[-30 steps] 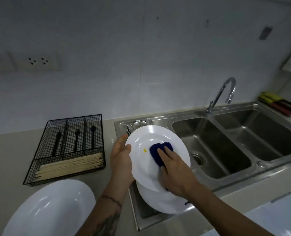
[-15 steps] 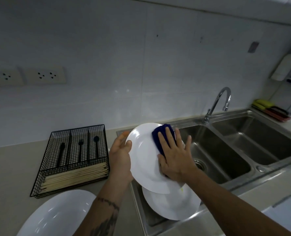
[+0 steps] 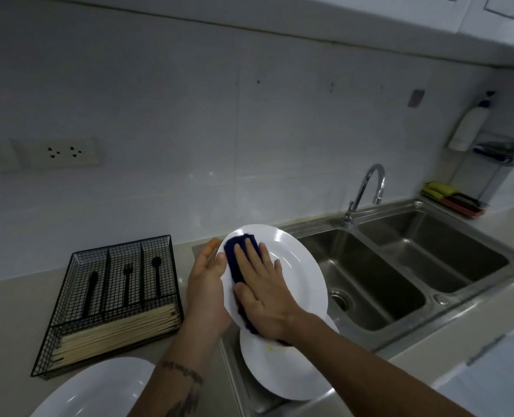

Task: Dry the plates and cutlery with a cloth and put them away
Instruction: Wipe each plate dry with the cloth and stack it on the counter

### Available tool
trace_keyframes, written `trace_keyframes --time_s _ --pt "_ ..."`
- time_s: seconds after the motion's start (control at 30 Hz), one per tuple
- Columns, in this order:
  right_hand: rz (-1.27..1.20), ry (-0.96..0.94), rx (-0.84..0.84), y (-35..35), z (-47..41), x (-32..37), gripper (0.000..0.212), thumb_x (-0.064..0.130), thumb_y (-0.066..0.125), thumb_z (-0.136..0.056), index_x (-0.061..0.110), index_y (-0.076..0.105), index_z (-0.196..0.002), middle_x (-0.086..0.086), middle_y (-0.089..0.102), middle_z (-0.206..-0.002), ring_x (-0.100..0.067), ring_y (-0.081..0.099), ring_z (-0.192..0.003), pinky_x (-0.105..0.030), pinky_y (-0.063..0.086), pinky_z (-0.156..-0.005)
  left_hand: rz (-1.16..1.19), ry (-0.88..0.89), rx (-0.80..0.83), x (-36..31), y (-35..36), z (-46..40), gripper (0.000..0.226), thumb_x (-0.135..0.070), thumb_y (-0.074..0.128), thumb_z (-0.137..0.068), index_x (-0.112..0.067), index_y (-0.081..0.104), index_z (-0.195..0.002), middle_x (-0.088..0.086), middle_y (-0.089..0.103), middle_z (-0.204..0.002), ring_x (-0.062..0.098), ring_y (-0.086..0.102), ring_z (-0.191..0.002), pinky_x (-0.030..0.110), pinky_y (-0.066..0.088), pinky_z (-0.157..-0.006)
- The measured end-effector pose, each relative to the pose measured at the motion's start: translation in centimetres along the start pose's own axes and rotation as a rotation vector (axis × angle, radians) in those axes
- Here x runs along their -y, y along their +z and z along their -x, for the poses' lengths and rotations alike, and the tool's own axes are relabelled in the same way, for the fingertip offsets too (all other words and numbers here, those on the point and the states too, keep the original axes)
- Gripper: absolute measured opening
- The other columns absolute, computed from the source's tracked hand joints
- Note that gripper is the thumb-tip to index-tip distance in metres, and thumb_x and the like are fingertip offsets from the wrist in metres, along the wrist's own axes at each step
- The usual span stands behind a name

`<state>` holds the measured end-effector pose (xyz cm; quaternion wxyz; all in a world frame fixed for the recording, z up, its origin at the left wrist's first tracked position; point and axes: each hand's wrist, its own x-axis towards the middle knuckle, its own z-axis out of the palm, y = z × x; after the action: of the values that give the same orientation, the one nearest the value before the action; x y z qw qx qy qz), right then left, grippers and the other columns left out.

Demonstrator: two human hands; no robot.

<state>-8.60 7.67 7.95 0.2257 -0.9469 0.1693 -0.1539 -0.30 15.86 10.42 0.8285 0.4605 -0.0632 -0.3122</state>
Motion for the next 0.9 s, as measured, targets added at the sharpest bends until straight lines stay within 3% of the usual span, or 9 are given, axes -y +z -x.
trace_keyframes --time_s 0.1,0.2,0.27,0.33,0.4,0.6,0.73,0.8,0.9 --pt "0.244 0.013 -0.117 -1.5 -2.9 -1.4 0.069 0.048 0.016 -0.090 0.034 -0.009 -0.152 0.007 -0.016 -0.161 -0.024 -0.020 -0.146 -0.062 -0.006 -0.113 0.027 -0.030 0.025 -0.2 0.3 0.3 0.034 -0.006 0.046 -0.102 -0.029 0.062 -0.122 0.002 0.067 -0.121 0.022 0.067 -0.104 0.039 0.054 -0.084" --pt "0.389 0.149 -0.213 -2.9 -4.3 -3.1 0.066 0.047 0.025 -0.093 0.037 -0.003 -0.151 0.001 0.000 -0.162 -0.033 -0.007 -0.147 -0.071 0.001 -0.109 0.010 0.029 -0.017 -1.0 -0.3 0.1 0.036 -0.003 0.049 -0.100 -0.033 0.064 -0.110 0.000 0.063 -0.126 0.024 0.065 -0.103 0.043 0.054 -0.087" --pt "0.407 0.227 -0.244 -3.5 -4.1 -3.7 0.067 0.047 0.031 -0.091 0.038 0.001 -0.150 -0.003 0.013 -0.158 -0.038 0.015 -0.142 -0.068 0.016 -0.107 0.013 0.070 -0.033 -1.3 -0.7 0.1 0.037 -0.002 0.050 -0.099 -0.035 0.064 -0.107 0.000 0.062 -0.126 0.024 0.065 -0.099 0.041 0.056 -0.081" --pt "0.359 0.264 -0.246 -3.8 -3.5 -4.1 0.069 0.047 0.037 -0.088 0.039 0.004 -0.148 -0.007 0.029 -0.145 -0.037 0.040 -0.121 -0.058 0.038 -0.097 -0.002 0.073 -0.009 -1.1 -1.0 0.3 0.036 -0.002 0.050 -0.099 -0.034 0.064 -0.109 0.000 0.063 -0.122 0.023 0.066 -0.093 0.038 0.057 -0.072" --pt "0.254 0.298 -0.243 -4.1 -2.7 -4.7 0.069 0.046 0.042 -0.086 0.042 0.007 -0.145 -0.009 0.037 -0.130 -0.033 0.048 -0.105 -0.050 0.047 -0.086 -0.037 0.036 0.070 -1.0 -1.5 0.2 0.037 -0.001 0.050 -0.098 -0.032 0.063 -0.114 -0.004 0.066 -0.120 0.021 0.069 -0.092 0.036 0.058 -0.066" --pt "0.175 0.217 -0.175 -6.1 -1.4 -6.6 0.065 0.048 0.044 -0.088 0.048 0.010 -0.143 -0.004 0.041 -0.119 -0.022 0.053 -0.086 -0.038 0.050 -0.078 -0.281 -0.080 0.422 -3.0 -1.7 -1.9 0.045 -0.007 0.051 -0.098 -0.031 0.055 -0.136 -0.005 0.066 -0.130 0.025 0.066 -0.111 0.040 0.057 -0.089" --pt "0.234 0.102 -0.157 -7.4 -1.1 -6.1 0.068 0.049 0.046 -0.089 0.046 0.009 -0.146 -0.001 0.040 -0.115 -0.022 0.052 -0.092 -0.034 0.045 -0.077 -0.275 -0.180 0.486 -2.6 -0.8 -2.7 0.044 -0.011 0.053 -0.095 -0.034 0.061 -0.132 0.003 0.068 -0.127 0.037 0.064 -0.111 0.051 0.051 -0.095" --pt "0.253 0.083 -0.173 -7.4 -0.8 -6.1 0.069 0.047 0.046 -0.089 0.043 0.008 -0.147 -0.001 0.040 -0.116 -0.021 0.049 -0.095 -0.034 0.044 -0.076 -0.263 -0.166 0.500 -2.0 -0.5 -2.8 0.048 -0.012 0.055 -0.089 -0.033 0.060 -0.132 0.001 0.066 -0.131 0.036 0.063 -0.114 0.050 0.052 -0.095" --pt "0.371 0.115 -0.243 -6.6 -0.2 -7.0 0.073 0.043 0.045 -0.088 0.035 0.008 -0.150 -0.006 0.040 -0.130 -0.024 0.043 -0.111 -0.040 0.043 -0.092 -0.191 -0.109 0.450 -1.0 0.2 -2.9 0.049 -0.004 0.051 -0.093 -0.032 0.059 -0.131 -0.003 0.062 -0.136 0.034 0.062 -0.118 0.046 0.054 -0.093"
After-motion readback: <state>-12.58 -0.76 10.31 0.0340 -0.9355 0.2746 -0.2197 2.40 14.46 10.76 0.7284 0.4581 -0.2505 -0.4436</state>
